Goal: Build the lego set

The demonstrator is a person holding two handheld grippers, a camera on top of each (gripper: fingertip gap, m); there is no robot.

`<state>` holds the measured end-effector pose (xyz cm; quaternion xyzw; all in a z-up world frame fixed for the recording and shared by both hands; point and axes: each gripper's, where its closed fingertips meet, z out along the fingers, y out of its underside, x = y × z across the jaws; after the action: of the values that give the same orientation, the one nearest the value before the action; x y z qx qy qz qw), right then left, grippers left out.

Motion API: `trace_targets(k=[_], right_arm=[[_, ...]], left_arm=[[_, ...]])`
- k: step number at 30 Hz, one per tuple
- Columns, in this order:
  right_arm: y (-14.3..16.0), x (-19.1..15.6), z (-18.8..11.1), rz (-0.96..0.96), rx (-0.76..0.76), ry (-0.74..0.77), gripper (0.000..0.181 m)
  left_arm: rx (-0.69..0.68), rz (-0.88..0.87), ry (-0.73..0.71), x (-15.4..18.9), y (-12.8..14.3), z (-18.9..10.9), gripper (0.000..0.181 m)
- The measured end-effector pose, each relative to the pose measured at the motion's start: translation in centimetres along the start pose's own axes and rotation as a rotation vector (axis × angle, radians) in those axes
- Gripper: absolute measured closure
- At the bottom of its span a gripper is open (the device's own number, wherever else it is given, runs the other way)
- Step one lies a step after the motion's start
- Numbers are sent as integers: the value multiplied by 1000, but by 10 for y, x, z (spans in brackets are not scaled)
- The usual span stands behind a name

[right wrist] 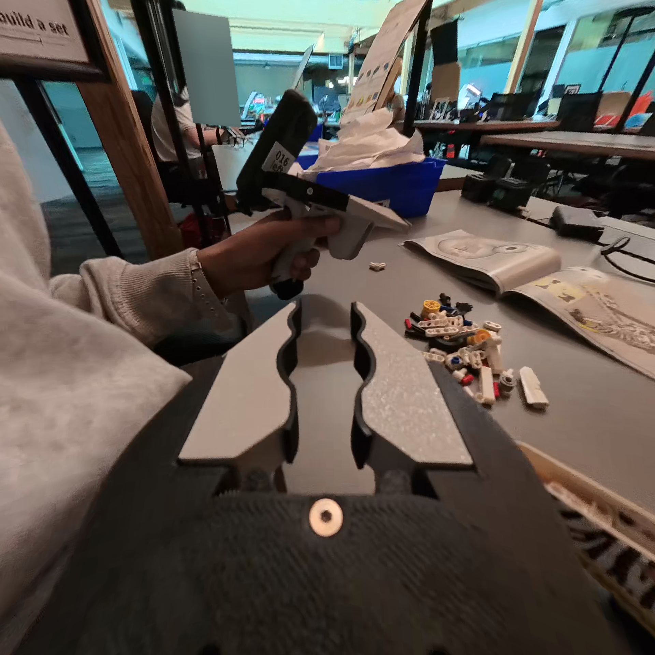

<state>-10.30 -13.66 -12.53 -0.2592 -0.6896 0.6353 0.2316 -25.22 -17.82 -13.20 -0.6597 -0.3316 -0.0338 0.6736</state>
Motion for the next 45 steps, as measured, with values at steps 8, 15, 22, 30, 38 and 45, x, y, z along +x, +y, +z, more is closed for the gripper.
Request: trace_targets(k=[8,15,22,30,38,45], right_arm=[[-11,12,39,-97,-84,-31,147],[-9,-5,29,-152,39,-57,151],[-13,3,-6,-216,51,143,161],[-39,11,-3,53,196,89,181],[-59,48,38,50,181,24,172],[-28,24,57,262,-14,-163,181]], left_arm=[[47,66,85,-12,-44,20,173],[45,155,83,17,-11,20,171],[234,49,148,37,-7,-15,167],[486,-7,243,49,-19,-86,170],[479,-19,167,19,-46,-79,177],[382,10,210,0,-66,-31,149]])
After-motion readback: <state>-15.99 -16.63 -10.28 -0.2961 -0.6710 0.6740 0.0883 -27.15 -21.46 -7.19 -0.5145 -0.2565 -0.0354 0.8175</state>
